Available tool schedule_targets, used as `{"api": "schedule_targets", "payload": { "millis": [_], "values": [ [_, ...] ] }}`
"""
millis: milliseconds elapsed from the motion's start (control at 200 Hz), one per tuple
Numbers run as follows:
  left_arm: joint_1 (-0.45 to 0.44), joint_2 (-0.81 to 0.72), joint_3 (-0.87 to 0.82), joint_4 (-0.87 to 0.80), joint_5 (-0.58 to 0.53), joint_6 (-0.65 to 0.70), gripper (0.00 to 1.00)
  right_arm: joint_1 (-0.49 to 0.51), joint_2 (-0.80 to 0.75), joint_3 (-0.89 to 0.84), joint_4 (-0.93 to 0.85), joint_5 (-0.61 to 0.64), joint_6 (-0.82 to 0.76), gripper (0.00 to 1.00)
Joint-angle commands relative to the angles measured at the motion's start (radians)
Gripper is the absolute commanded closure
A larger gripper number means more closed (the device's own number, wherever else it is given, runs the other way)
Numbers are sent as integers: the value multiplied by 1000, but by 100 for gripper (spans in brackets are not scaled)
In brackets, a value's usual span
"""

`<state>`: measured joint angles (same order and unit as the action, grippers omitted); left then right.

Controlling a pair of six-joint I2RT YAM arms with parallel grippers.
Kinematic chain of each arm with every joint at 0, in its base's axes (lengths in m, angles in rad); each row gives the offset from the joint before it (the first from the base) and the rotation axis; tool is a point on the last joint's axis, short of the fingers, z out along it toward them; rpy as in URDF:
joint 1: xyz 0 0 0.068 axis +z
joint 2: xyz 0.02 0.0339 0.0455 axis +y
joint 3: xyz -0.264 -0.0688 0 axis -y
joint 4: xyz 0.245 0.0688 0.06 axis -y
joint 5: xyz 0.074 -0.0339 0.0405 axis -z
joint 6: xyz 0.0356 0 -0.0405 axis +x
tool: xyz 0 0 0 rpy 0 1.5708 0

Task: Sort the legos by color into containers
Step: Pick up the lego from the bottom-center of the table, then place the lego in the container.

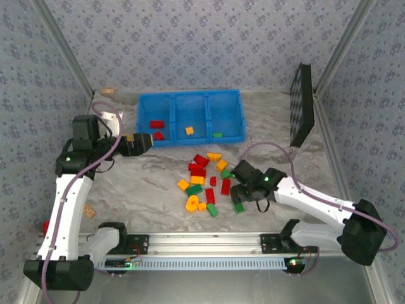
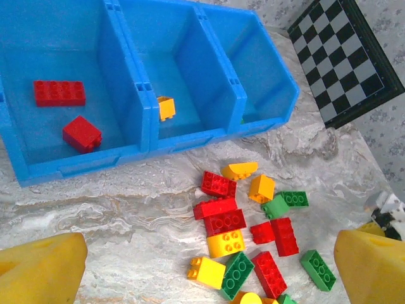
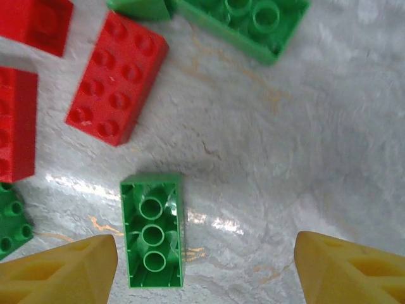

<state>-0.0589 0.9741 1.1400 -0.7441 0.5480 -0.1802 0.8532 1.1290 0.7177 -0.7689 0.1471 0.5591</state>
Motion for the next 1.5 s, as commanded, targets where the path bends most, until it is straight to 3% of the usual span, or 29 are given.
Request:
{"api": "schedule_targets", "payload": {
  "millis": [0, 495, 705, 855, 1045, 1154, 1349, 1494],
  "values": [
    [1, 19, 51, 0, -13, -63, 0, 12, -18, -54, 82, -20, 115, 24],
    [-81, 55, 57, -43, -109, -120, 0, 34, 93, -137, 262, -109, 108, 29],
    [-84, 64, 35, -46, -119, -123, 0, 65, 164, -121, 228, -81, 140, 48],
    [-117, 116, -10, -129, -221, -151, 4, 81, 214, -107, 182, -65, 163, 62],
    [-319, 138, -97, -143, -380, -190, 5, 60, 210, -48, 109, -83, 123, 71],
    [-481, 139, -170, -66, -402, -258, 7, -38, 224, 66, 62, -100, -2, 73],
    [-866, 144, -327, 146, -539, -486, 13, -235, 323, 348, 56, -116, -253, 75],
    [-1005, 225, -345, 185, -586, -568, 13, -306, 451, 581, 100, -115, -368, 75]
  ]
}}
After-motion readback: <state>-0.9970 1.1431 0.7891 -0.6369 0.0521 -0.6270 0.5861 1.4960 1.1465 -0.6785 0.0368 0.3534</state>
